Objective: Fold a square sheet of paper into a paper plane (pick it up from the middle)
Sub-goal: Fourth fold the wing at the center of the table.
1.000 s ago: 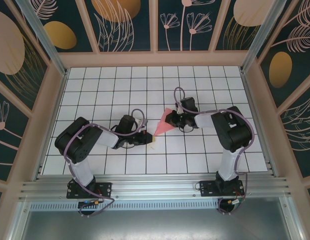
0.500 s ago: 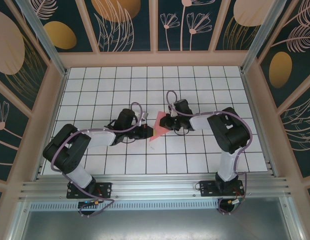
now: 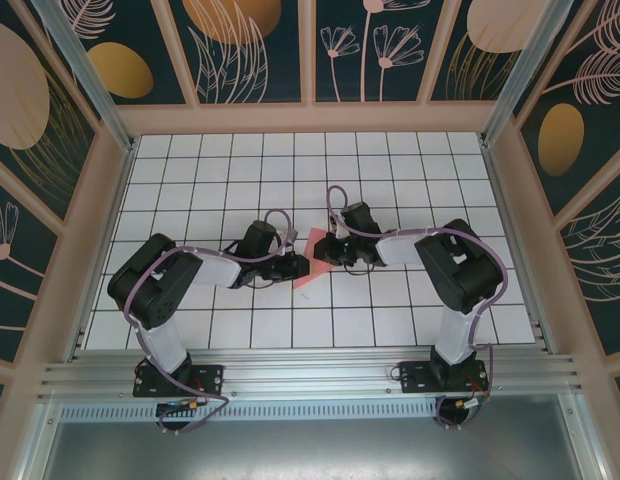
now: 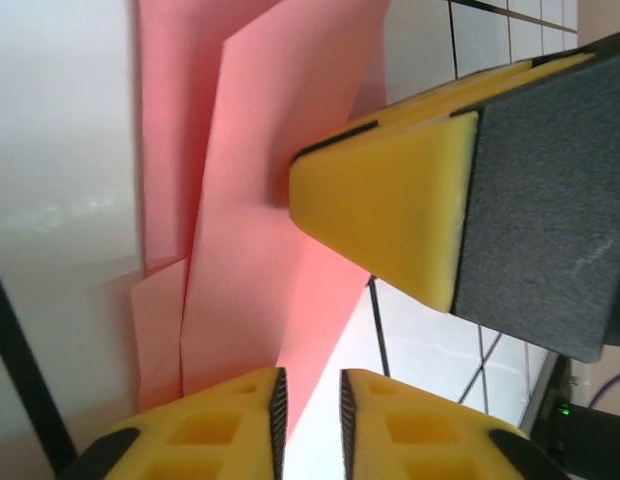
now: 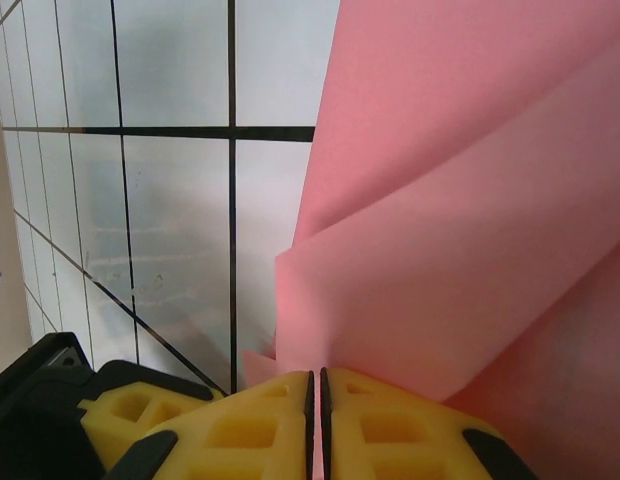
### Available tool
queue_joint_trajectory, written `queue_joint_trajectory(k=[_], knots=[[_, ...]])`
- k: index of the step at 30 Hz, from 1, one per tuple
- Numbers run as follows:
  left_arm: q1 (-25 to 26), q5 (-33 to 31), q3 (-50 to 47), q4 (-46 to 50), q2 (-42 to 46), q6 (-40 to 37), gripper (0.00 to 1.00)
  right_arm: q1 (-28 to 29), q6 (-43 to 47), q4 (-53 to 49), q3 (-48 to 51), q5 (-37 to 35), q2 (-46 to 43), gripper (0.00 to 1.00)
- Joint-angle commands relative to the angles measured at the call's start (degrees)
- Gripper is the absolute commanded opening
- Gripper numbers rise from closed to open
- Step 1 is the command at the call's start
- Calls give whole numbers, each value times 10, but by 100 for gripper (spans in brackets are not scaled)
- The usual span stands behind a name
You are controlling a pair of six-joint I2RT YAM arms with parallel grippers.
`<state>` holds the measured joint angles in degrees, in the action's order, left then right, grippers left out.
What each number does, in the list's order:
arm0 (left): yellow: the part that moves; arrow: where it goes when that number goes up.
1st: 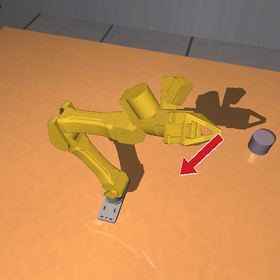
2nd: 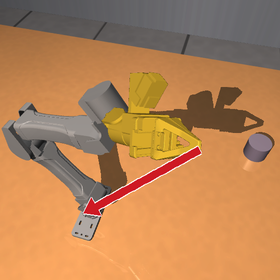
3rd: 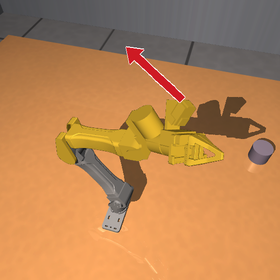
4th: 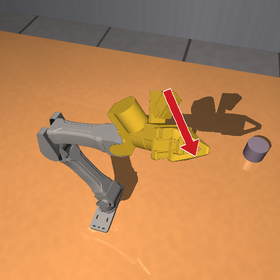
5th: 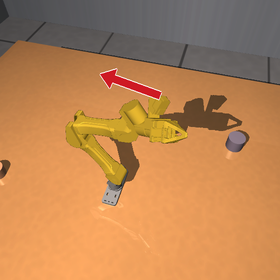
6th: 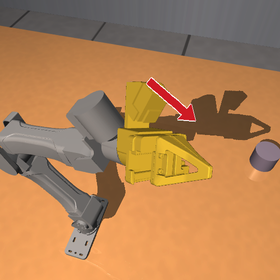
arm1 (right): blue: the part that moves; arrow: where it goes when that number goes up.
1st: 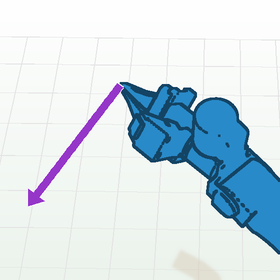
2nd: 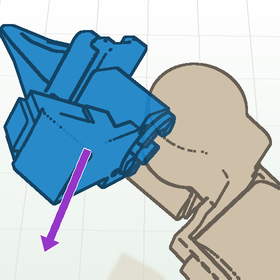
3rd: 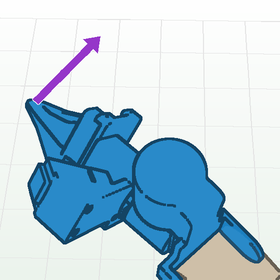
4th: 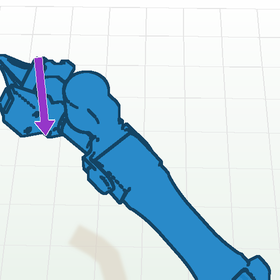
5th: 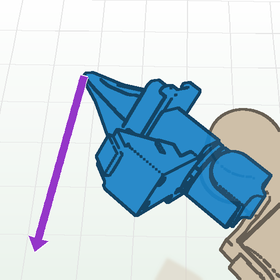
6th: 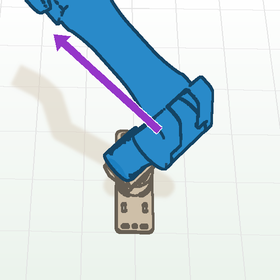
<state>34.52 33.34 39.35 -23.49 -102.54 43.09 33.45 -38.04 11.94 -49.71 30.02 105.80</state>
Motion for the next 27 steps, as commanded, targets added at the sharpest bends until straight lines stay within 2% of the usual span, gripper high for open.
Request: queue_joint_trajectory(k=[1, 5, 13, 18, 24, 27], knots=[[3, -43, 10, 38, 17, -27, 29, 3, -3, -9, 5, 0, -21, 15], [2, -60, 12, 54, 32, -47, 33, 6, -3, -10, 1, -2, -16, 15], [2, -42, 8, 54, 105, -67, 42, 6, -1, -13, -5, -6, -9, 15], [3, -103, 16, 96, 114, -82, 43, 5, 2, -17, -13, -6, -13, 15], [2, -124, 37, 119, 77, -100, 40, 5, 6, -24, -15, -8, -14, 15], [1, -112, 46, 119, 59, -109, 32, 5, 5, -22, -12, -8, -13, 15]])
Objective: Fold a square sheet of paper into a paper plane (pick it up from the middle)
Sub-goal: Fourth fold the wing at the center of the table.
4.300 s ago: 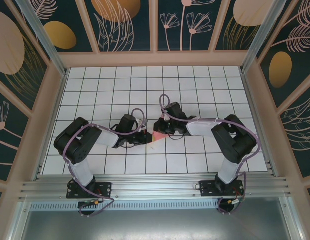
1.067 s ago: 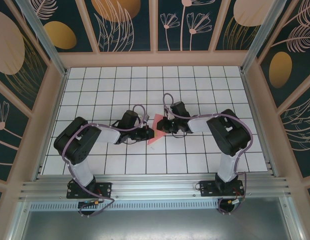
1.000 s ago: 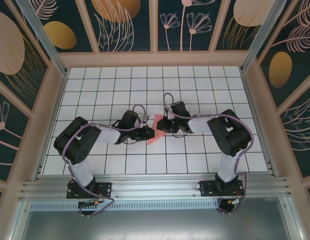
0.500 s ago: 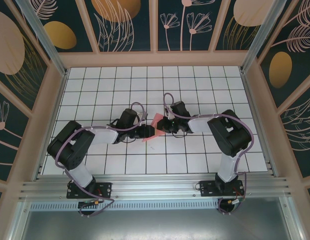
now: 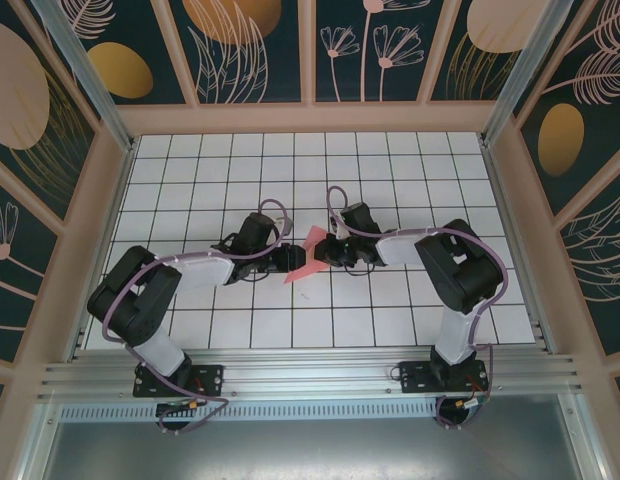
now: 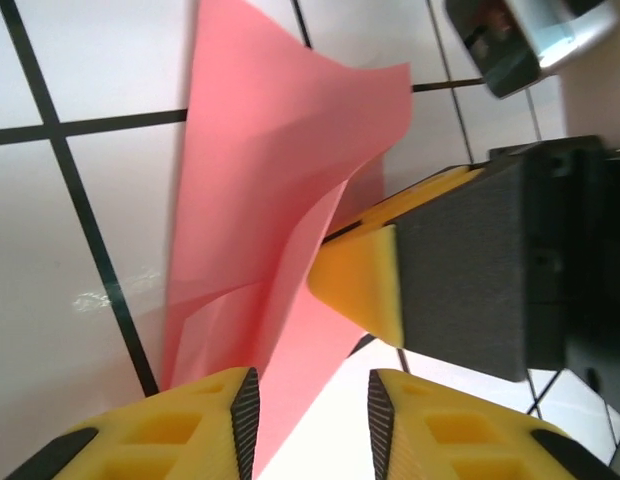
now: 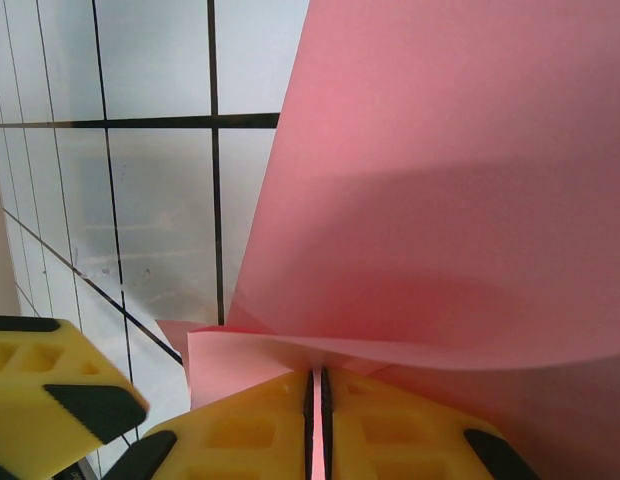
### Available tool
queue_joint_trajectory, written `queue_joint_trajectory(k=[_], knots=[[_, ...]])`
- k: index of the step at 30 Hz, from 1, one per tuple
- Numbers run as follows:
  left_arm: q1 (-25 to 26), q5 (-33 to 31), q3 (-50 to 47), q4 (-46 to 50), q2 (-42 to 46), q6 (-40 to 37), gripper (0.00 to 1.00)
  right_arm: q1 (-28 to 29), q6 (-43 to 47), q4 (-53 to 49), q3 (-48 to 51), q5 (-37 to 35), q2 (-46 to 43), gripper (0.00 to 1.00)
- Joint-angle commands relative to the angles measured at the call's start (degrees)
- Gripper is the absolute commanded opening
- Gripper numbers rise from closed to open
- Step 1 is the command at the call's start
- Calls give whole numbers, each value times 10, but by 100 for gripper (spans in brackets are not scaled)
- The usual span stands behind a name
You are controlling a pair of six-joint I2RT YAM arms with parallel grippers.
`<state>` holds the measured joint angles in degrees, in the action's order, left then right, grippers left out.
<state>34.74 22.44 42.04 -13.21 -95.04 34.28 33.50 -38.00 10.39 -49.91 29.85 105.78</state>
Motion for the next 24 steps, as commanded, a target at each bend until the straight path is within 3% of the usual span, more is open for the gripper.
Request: queue_joint_trajectory(k=[1, 7, 12, 18, 24], knots=[[-1, -4, 23, 18, -19, -23, 32, 5, 5, -6, -11, -5, -14, 15], [-2, -34, 27, 43, -28, -40, 36, 5, 5, -6, -11, -6, -15, 15], [-4, -13, 27, 39, -47, -47, 35, 4, 6, -9, -16, -6, -13, 15], [-3, 15, 26, 27, -65, -48, 27, 4, 5, -10, -20, -6, -10, 15], [-4, 25, 21, 21, -76, -47, 9, 4, 6, -13, -28, -5, -7, 15]])
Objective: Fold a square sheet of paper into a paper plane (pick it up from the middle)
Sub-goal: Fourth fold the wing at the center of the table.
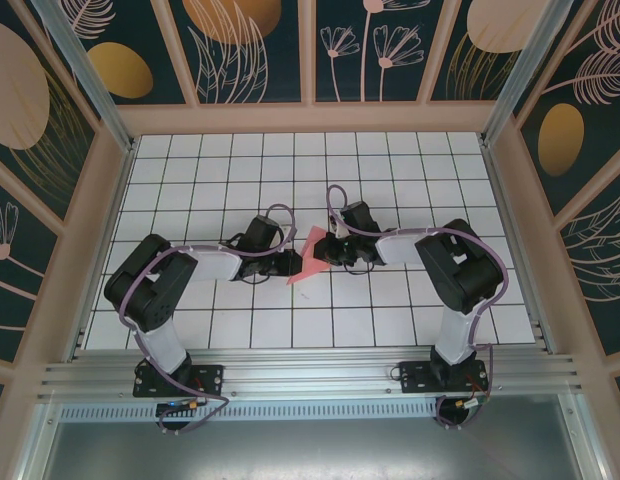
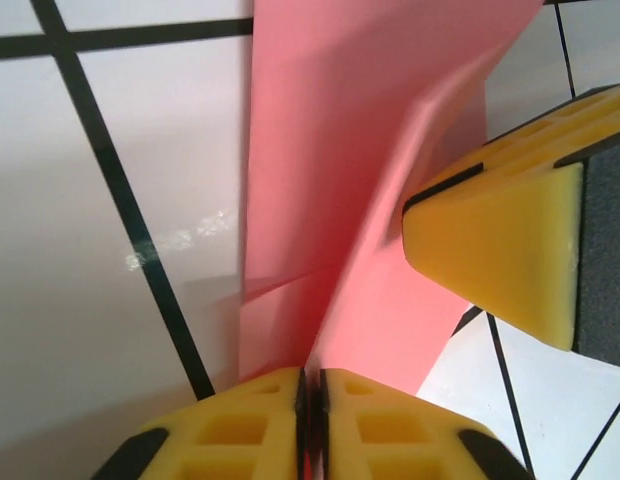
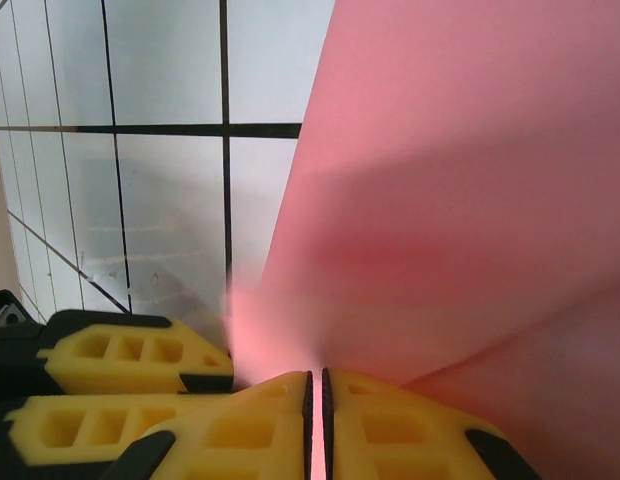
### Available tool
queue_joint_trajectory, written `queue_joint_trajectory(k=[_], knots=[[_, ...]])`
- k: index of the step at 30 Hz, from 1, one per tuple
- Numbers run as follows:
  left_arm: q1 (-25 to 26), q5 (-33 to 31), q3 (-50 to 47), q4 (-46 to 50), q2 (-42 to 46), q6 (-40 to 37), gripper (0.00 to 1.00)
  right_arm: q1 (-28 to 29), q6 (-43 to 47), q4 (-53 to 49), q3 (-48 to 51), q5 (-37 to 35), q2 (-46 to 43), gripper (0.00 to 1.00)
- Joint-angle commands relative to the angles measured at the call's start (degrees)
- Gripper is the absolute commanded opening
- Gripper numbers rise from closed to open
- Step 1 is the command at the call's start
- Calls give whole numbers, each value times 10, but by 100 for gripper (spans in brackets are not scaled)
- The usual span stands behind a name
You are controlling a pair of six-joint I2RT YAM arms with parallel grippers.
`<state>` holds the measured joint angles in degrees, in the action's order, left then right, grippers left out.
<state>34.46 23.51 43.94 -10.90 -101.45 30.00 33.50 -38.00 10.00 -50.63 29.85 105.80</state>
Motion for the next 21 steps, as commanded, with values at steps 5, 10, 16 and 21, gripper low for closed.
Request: queue_joint_trajectory(k=[5, 10, 16, 21], knots=[[-9, 15, -10, -8, -15, 4, 0, -2, 8, -13, -24, -17, -16, 16], [-21, 35, -19, -22, -21, 21, 0, -13, 2, -6, -7, -38, -44, 17], [-32, 79, -24, -41, -43, 41, 0, -18, -17, 34, 21, -33, -59, 16], [-37, 90, -22, -31, -60, 63, 0, -5, -16, 50, 7, -5, -27, 11]])
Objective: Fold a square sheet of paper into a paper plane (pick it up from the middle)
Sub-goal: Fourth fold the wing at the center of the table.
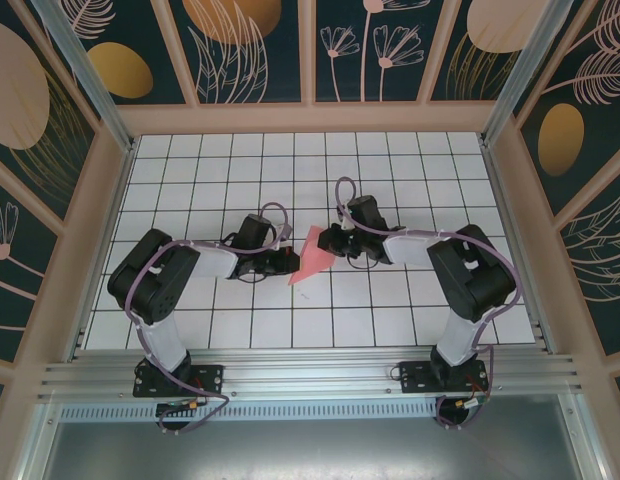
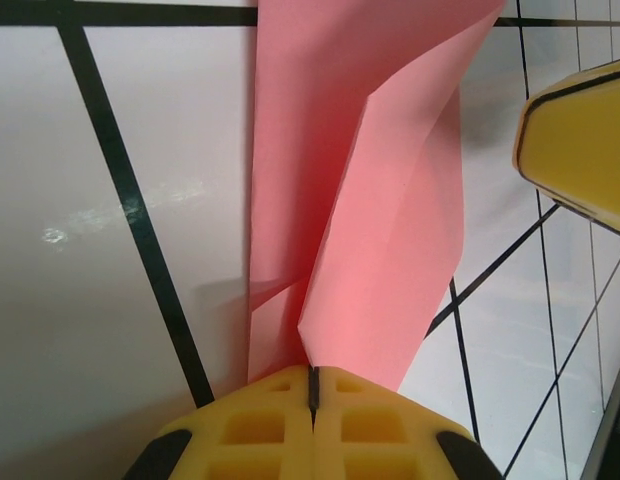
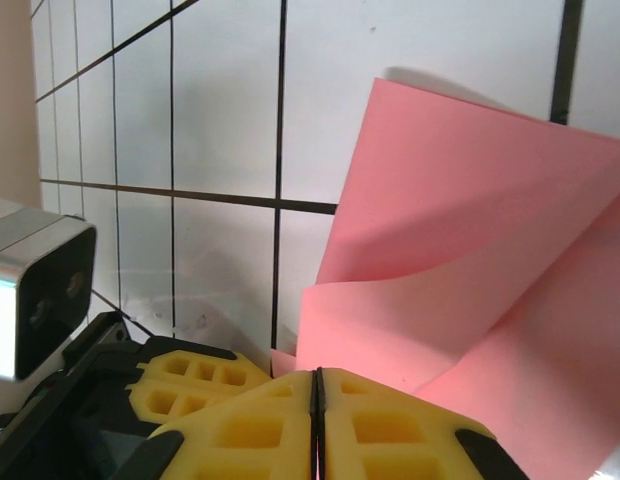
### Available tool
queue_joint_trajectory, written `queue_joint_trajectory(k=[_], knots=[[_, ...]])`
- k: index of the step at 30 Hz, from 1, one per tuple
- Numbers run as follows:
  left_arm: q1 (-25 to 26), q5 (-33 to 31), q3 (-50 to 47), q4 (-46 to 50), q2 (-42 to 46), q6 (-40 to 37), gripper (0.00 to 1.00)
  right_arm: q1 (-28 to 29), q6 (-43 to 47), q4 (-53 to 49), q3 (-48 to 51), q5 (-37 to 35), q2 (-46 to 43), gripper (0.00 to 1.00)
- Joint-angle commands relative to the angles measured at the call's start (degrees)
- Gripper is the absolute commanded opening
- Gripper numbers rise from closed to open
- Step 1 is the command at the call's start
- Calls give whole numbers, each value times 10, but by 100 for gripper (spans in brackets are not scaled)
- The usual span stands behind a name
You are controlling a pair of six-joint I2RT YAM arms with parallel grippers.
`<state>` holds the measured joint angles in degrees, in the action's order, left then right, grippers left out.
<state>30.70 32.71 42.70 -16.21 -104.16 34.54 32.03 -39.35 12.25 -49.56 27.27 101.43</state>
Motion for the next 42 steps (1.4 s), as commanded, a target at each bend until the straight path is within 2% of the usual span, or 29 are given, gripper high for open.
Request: queue_joint_trajectory(k=[1, 11, 18, 25, 36, 42], knots=[[-1, -2, -9, 24, -36, 22, 0, 12, -6, 36, -3, 26, 25, 11], [-1, -10, 3, 78, -46, 12, 0, 3, -14, 60, -11, 34, 84, 10], [-1, -30, 11, 121, -60, -14, 0, -4, -12, 18, -28, 15, 90, 12], [-1, -35, 11, 130, -68, -18, 0, -28, -6, -47, -69, -33, 105, 12], [-2, -30, 3, 127, -75, -15, 0, -70, -2, -30, -84, -6, 131, 13], [-2, -31, -4, 123, -76, -12, 0, -93, 7, -56, -115, -3, 145, 13]])
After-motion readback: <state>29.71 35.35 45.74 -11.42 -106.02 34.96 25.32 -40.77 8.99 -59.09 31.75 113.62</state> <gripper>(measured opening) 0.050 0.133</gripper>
